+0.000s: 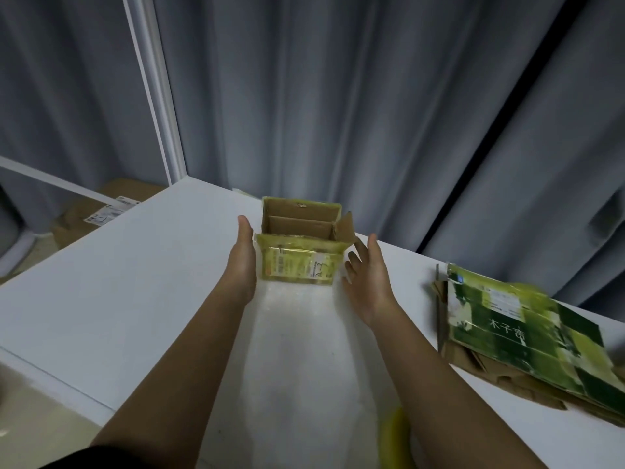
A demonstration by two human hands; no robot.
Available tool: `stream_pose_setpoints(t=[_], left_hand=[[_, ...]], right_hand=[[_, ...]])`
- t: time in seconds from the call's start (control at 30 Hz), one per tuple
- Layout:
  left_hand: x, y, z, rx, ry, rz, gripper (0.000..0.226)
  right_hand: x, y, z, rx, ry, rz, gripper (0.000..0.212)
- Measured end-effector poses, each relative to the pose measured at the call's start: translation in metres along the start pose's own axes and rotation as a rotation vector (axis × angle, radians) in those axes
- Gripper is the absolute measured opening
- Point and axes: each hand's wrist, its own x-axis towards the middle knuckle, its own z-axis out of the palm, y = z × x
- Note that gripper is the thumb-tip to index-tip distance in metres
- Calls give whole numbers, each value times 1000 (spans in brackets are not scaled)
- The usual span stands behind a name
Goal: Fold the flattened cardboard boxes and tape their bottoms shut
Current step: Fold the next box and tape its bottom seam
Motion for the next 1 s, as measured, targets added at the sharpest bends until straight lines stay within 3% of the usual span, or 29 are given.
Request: stream_pose_setpoints(t=[0.13, 0.23, 0.37, 0.47, 0.7, 1.0], left_hand=[[-31, -14, 13, 116, 176, 169, 50], [-55, -35, 25, 190, 256, 262, 58], [-98, -51, 60, 383, 379, 382, 78], [-131, -63, 85, 502, 266, 380, 81], [-201, -117, 123, 745, -233, 290, 63], [-205, -164, 180, 1093, -336, 344, 66]], right_hand=[[-35, -6, -25, -83, 65, -34, 50], [-75, -11, -52, -187, 122, -121, 38], [-137, -13, -106, -335, 236, -204, 37], [-185, -13, -151, -361, 305, -220, 37], [-233, -1, -226, -545, 416, -217, 32], [-222, -4, -286, -814, 516, -283, 31]])
